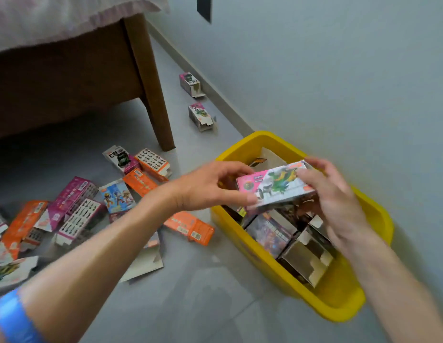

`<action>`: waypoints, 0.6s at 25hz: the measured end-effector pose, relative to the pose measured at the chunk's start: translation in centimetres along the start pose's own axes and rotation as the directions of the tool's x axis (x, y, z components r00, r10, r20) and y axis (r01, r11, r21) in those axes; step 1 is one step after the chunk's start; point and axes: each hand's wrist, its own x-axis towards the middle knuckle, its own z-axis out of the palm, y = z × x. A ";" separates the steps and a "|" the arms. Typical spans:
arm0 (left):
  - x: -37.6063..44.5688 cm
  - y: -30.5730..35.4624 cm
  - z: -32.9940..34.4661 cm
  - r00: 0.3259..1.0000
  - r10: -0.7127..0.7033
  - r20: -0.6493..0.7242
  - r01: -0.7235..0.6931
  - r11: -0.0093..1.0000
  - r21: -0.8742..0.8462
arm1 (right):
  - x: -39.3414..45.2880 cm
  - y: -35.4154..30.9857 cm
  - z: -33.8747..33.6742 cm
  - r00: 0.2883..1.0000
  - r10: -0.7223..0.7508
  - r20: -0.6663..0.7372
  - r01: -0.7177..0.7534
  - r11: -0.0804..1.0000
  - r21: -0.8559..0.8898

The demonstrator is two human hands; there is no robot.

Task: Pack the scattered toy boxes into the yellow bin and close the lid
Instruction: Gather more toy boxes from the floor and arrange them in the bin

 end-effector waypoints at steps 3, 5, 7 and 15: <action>2.0 -1.0 3.4 0.999 -0.047 0.010 0.042 0.953 0.301 | 3.1 2.8 -2.1 0.981 0.134 -0.140 -0.147 0.985 -0.090; 2.4 -2.9 4.2 0.998 -0.064 0.010 0.048 0.838 0.544 | 4.7 5.4 -2.7 0.983 0.137 -0.118 -0.168 0.935 -0.311; 1.8 -4.8 4.2 0.996 -0.065 0.059 0.005 0.711 0.704 | 6.1 8.0 -2.3 0.985 0.148 -0.087 -0.171 0.852 -0.494; -0.5 -7.1 6.2 0.993 0.068 0.098 -0.120 0.534 0.837 | 7.9 12.8 2.0 0.998 0.057 -0.005 -0.042 0.681 -0.731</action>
